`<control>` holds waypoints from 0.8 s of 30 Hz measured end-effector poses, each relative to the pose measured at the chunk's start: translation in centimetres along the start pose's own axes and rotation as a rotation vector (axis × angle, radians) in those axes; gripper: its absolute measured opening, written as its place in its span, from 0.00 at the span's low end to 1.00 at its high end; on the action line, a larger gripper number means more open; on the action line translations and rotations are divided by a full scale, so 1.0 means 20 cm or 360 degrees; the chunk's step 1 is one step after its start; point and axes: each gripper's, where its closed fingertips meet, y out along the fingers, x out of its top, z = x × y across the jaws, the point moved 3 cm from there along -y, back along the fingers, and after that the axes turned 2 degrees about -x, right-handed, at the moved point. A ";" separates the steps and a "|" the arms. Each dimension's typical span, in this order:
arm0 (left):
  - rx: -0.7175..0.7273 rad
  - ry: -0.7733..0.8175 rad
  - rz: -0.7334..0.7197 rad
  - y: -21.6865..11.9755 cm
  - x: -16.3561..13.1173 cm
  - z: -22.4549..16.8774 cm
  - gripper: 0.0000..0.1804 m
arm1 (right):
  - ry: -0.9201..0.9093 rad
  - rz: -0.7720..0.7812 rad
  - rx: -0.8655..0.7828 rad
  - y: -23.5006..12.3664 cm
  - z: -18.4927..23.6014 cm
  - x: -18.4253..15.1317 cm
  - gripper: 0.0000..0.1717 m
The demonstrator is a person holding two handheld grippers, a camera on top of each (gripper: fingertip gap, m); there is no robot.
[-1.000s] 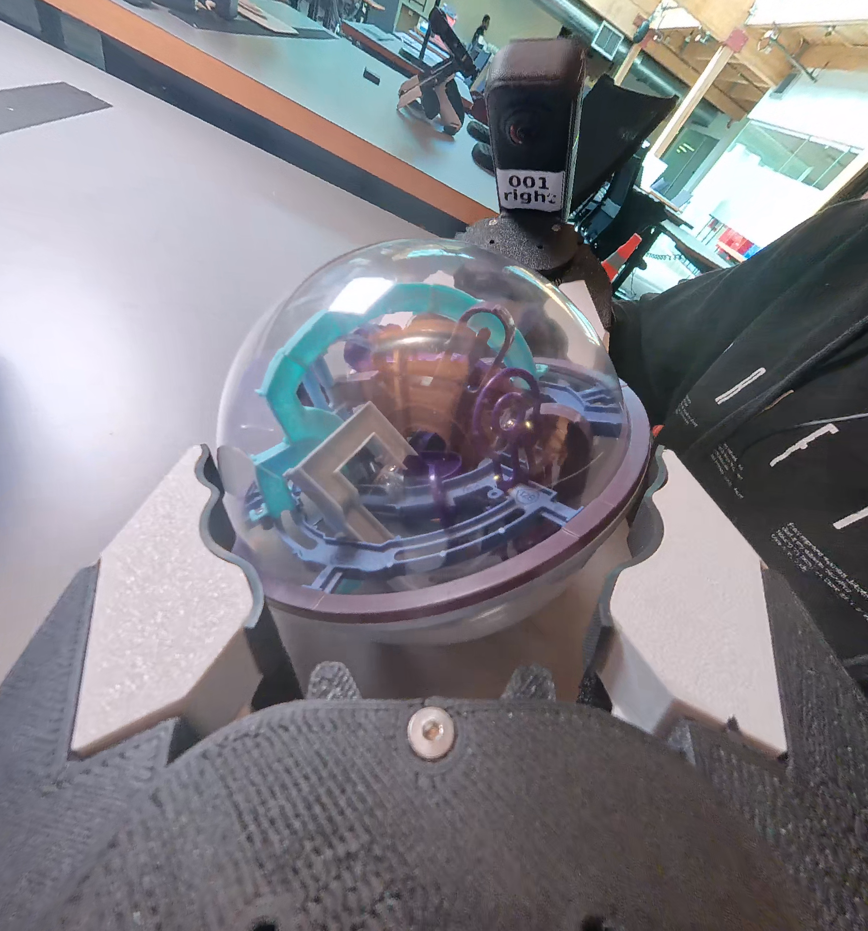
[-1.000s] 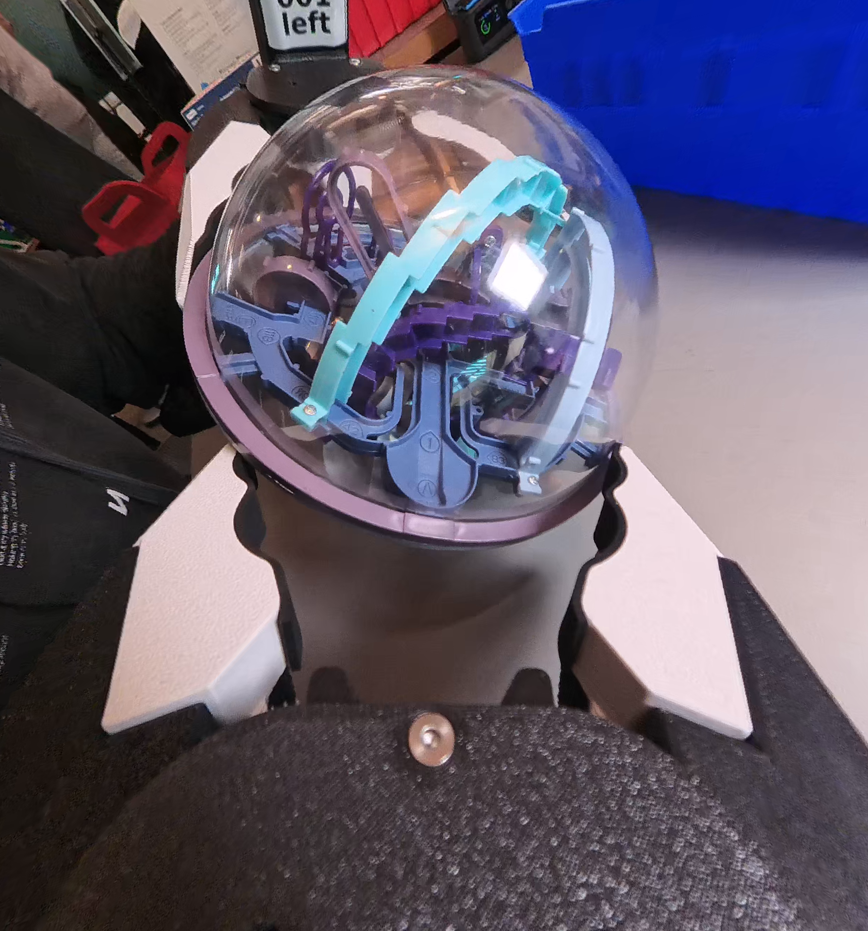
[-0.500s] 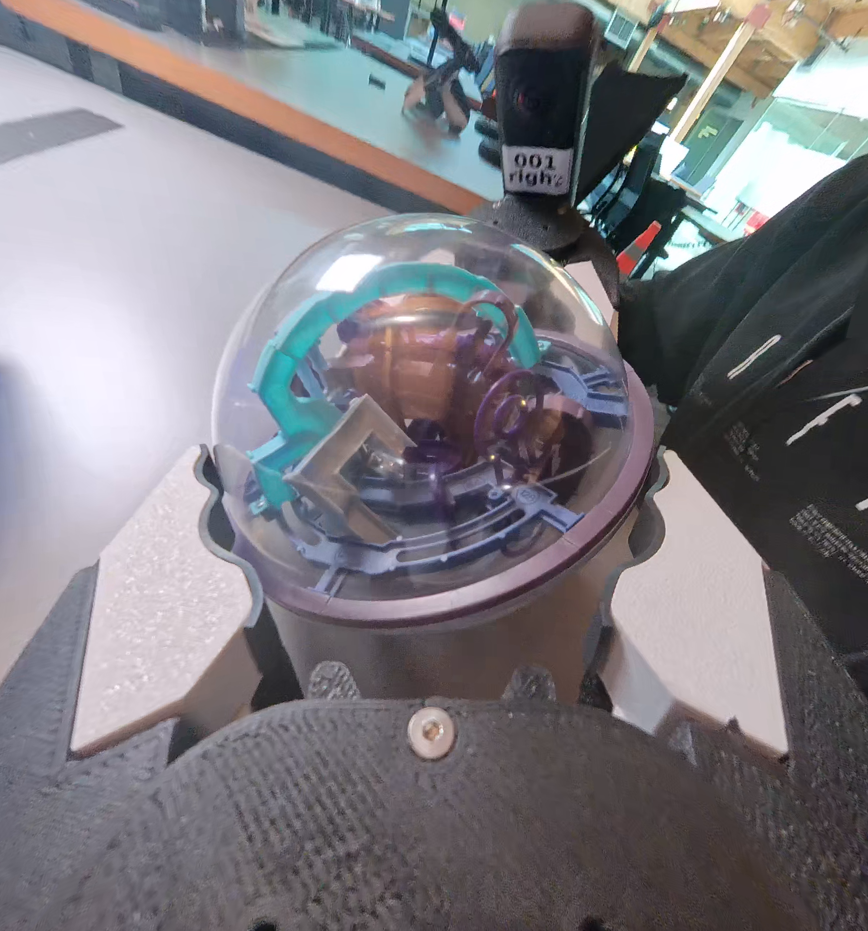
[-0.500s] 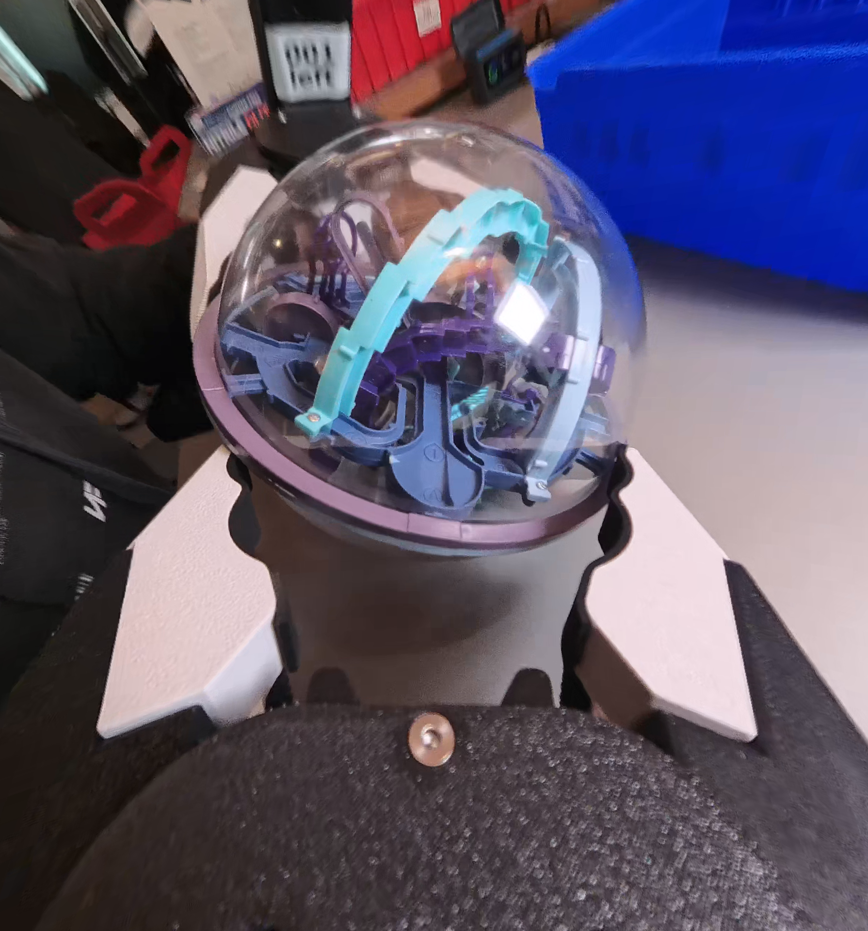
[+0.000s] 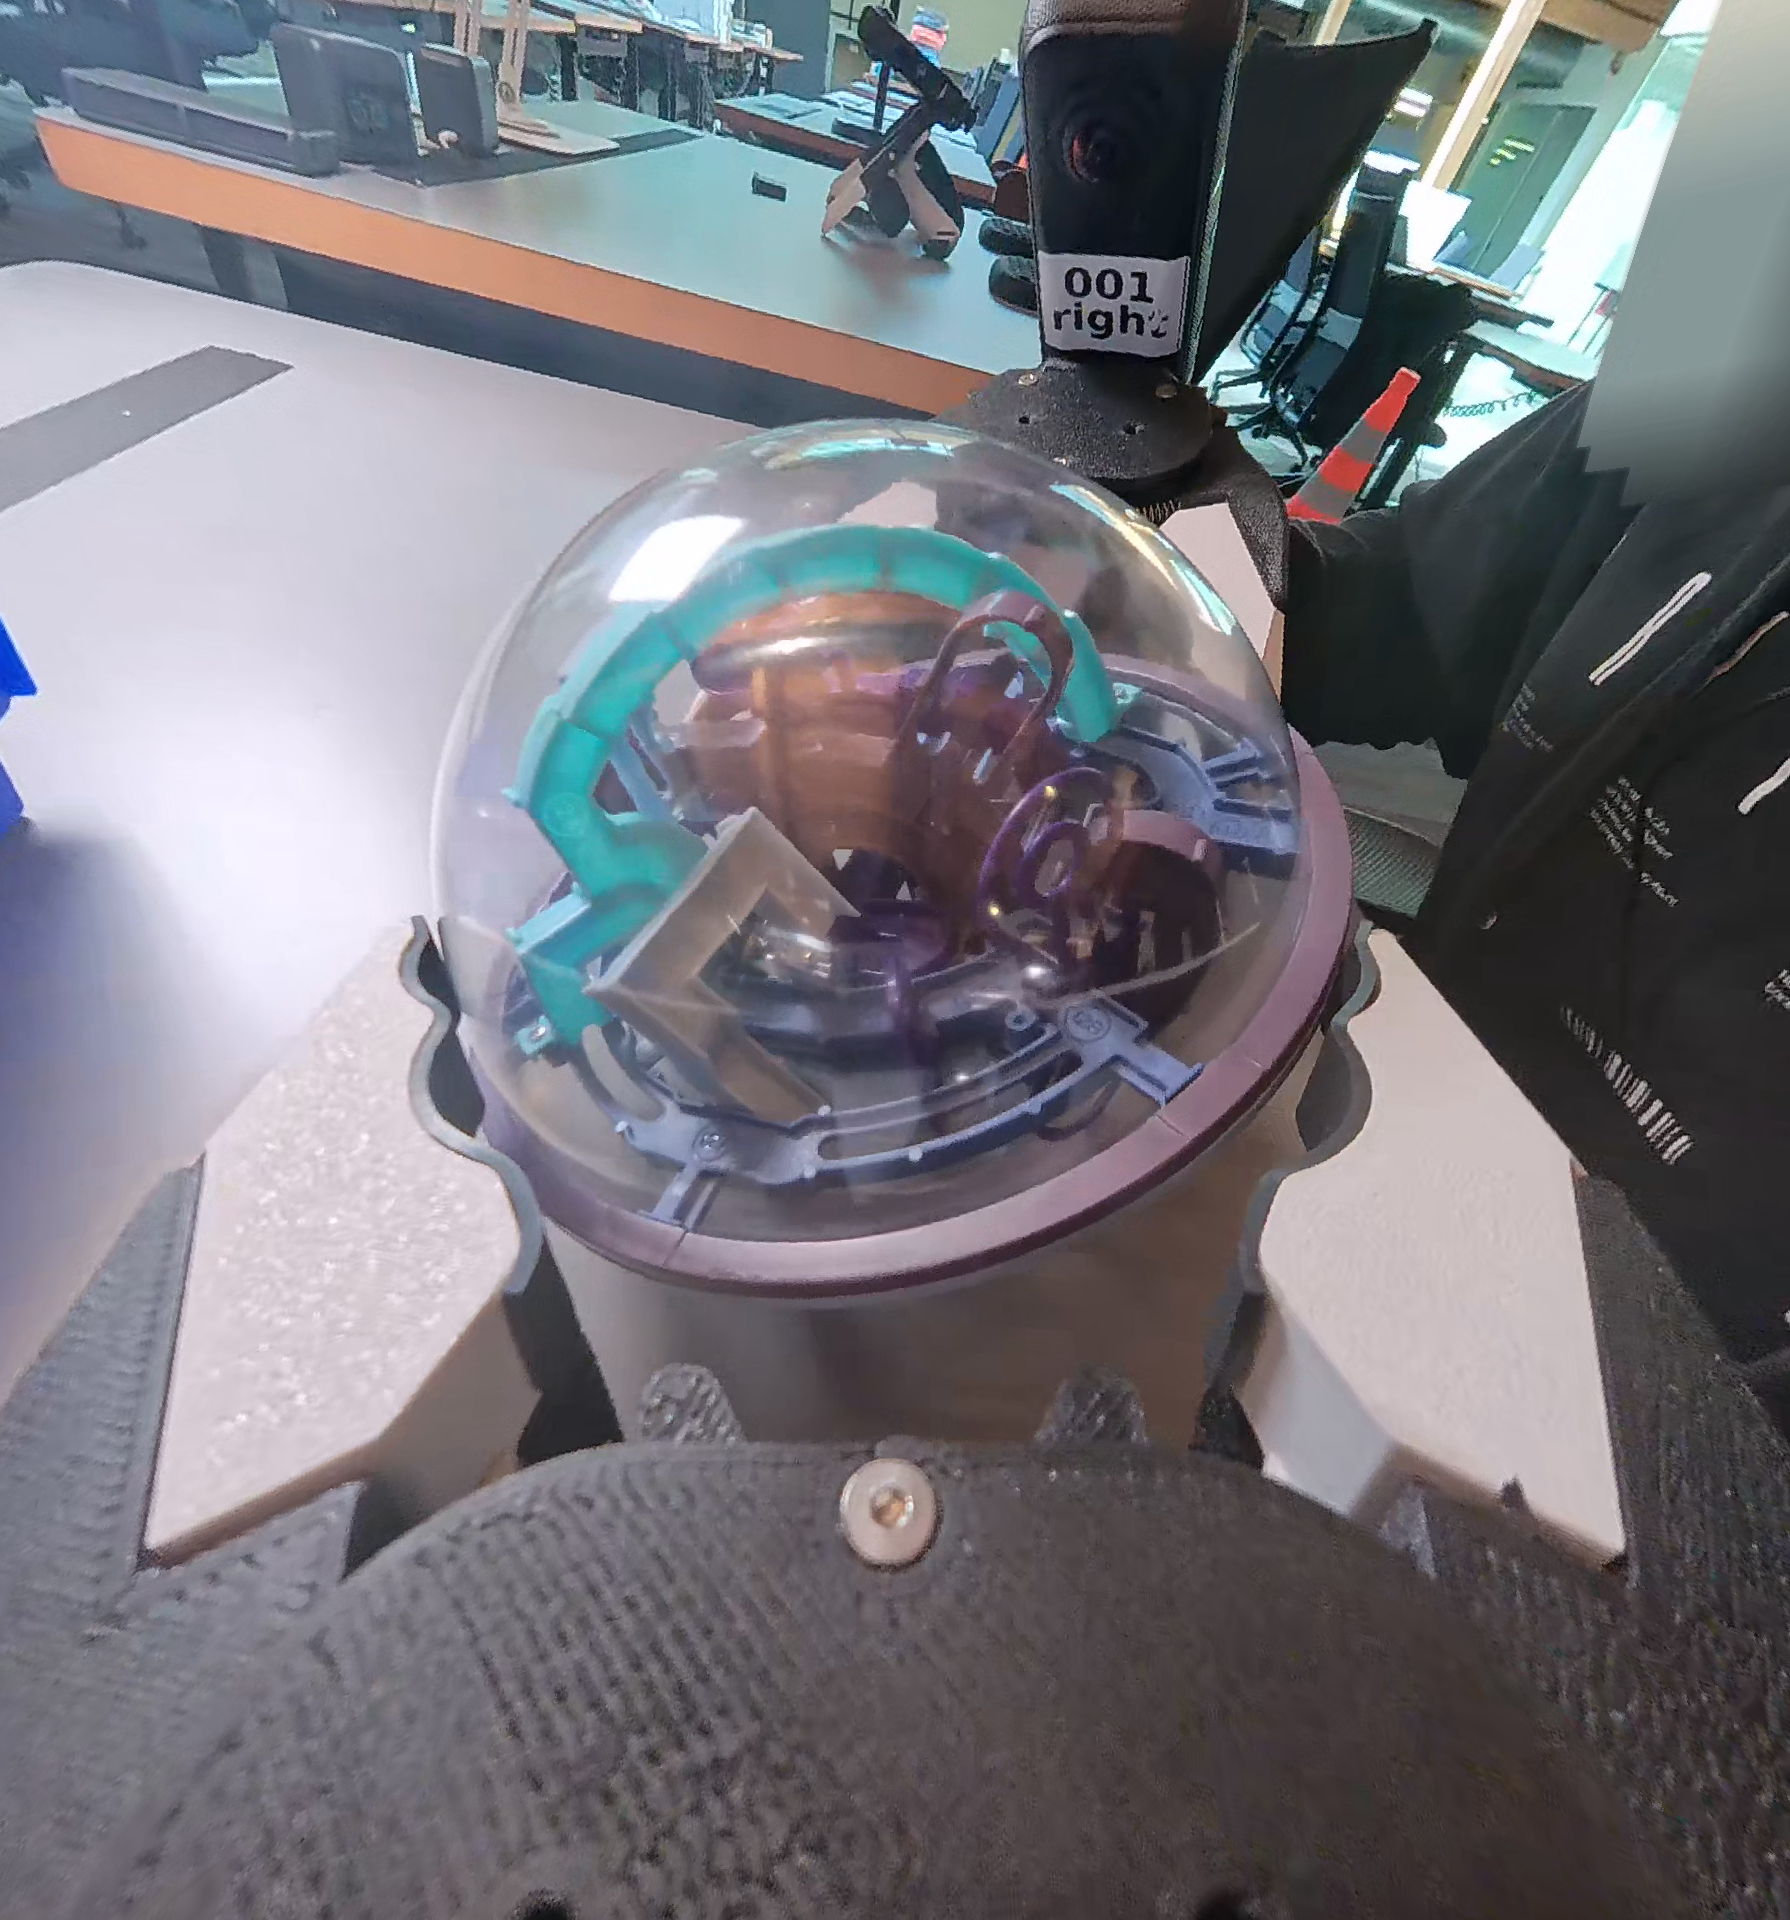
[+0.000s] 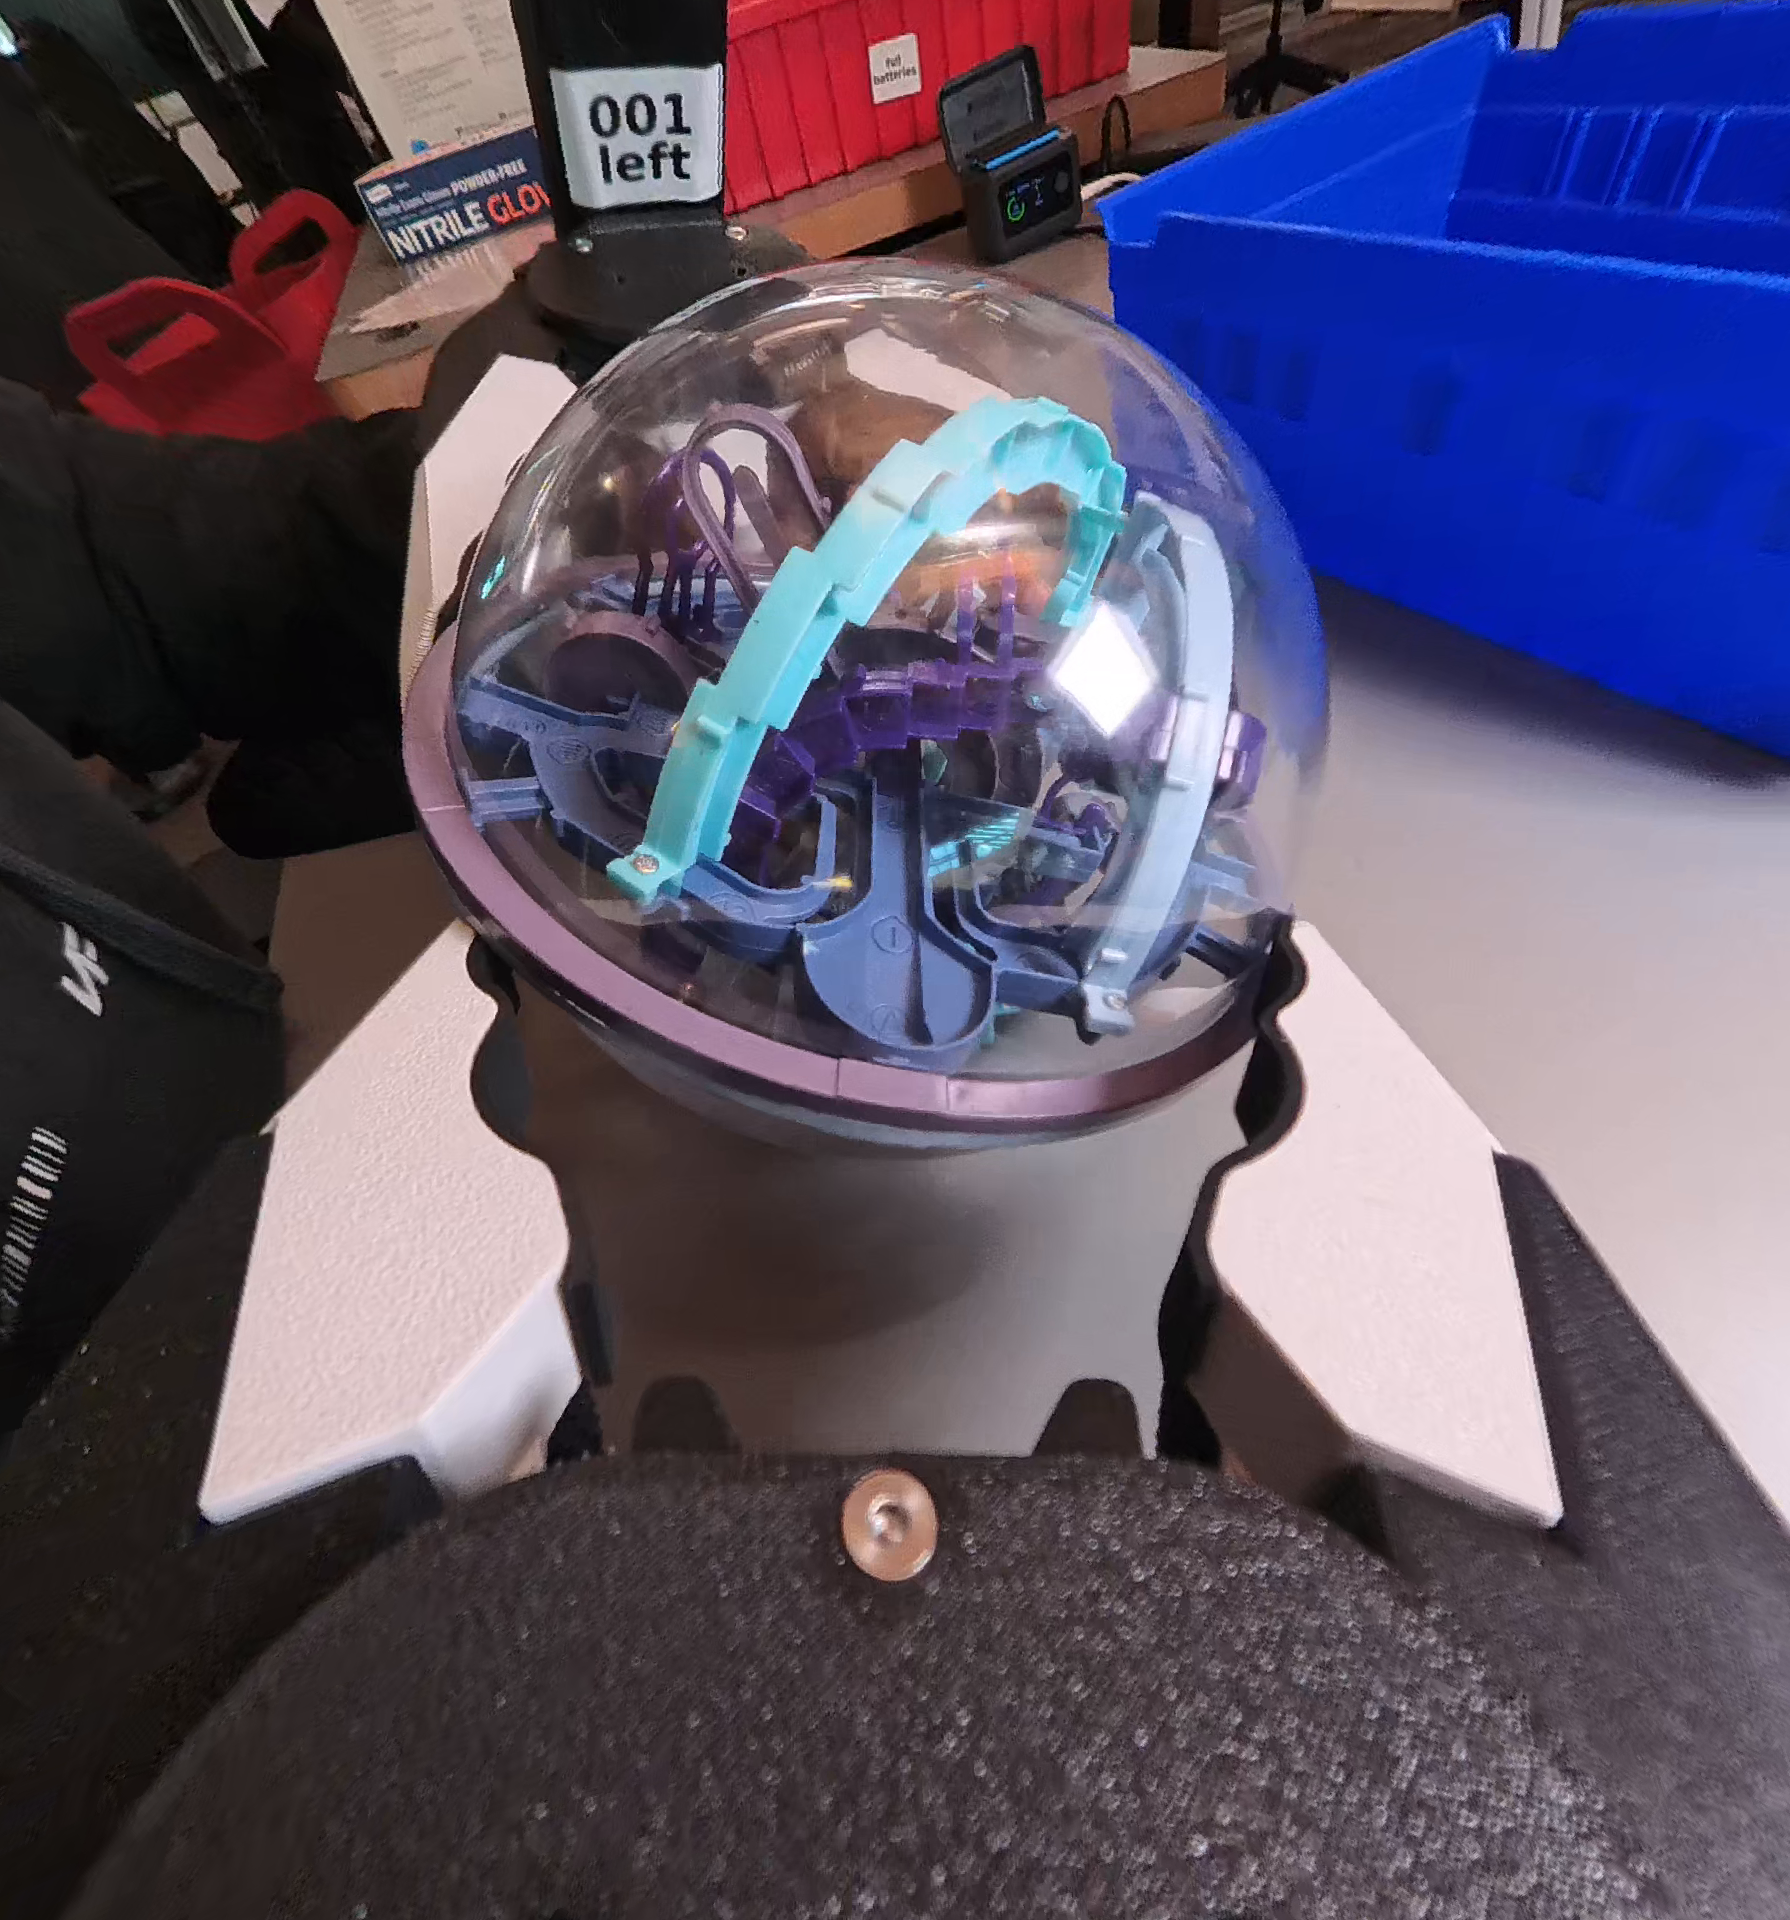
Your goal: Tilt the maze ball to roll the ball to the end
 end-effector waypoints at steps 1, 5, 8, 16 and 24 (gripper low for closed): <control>0.0007 0.0022 -0.0008 0.00 0.00 0.00 0.88 | -0.0024 -0.0011 -0.0006 0.00 0.00 0.00 0.80; 0.0028 0.0084 -0.0100 0.00 -0.02 0.01 0.88 | -0.0123 -0.0067 -0.0026 0.00 -0.01 0.02 0.80; 0.0030 0.0087 -0.0108 0.00 -0.03 0.01 0.88 | -0.0148 -0.0101 -0.0028 -0.01 -0.02 0.02 0.80; 0.0030 0.0121 -0.0065 0.01 -0.05 0.00 0.87 | -0.0200 -0.0142 -0.0035 -0.02 -0.01 0.03 0.80; 0.0054 0.0119 -0.0046 0.01 -0.05 0.01 0.86 | -0.0248 -0.0197 -0.0064 -0.03 -0.02 0.04 0.79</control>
